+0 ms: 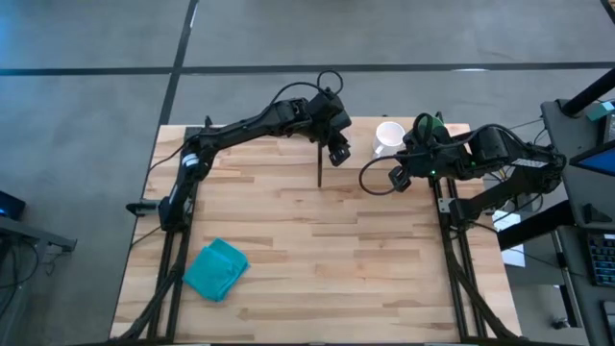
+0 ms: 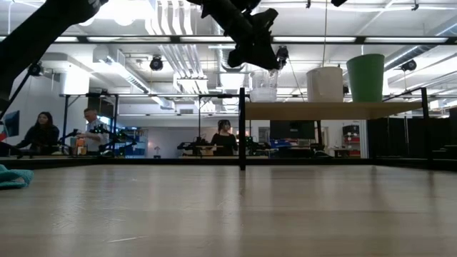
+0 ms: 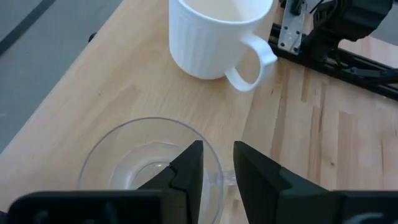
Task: Stack small to large cups/mugs on shelf
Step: Return to Home Position
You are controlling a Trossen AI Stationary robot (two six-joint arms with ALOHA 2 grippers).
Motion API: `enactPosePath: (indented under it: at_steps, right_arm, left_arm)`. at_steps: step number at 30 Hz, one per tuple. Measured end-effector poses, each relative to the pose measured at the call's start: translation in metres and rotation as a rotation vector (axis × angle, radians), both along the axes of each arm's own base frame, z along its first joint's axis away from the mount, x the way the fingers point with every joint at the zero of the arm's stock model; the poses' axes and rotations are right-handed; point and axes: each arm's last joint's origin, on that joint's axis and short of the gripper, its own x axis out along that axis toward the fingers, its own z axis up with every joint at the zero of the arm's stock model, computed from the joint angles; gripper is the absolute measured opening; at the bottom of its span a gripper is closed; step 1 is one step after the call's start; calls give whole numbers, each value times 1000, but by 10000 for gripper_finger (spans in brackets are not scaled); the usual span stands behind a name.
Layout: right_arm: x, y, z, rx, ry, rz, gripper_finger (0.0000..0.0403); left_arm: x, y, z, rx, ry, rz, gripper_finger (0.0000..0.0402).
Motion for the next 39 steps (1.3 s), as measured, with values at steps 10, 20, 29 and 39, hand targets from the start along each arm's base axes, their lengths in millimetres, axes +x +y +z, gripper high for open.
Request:
enactPosePath:
  at_steps: [10, 20, 29, 39]
  right_arm:
    - [0, 0, 0, 0, 0, 0, 43]
    - [0, 0, 0, 0, 0, 0, 43]
    - [0, 0, 0, 1, -2, -3, 43]
    - [0, 0, 0, 2, -5, -3, 43]
  left_arm:
    - [0, 2, 0, 1, -1, 3, 75]
    - [-2, 13, 0, 6, -30, 23, 75]
    - [-3, 18, -6, -5, -22, 33, 75]
    - [3, 18, -3, -14, -105, -13, 75]
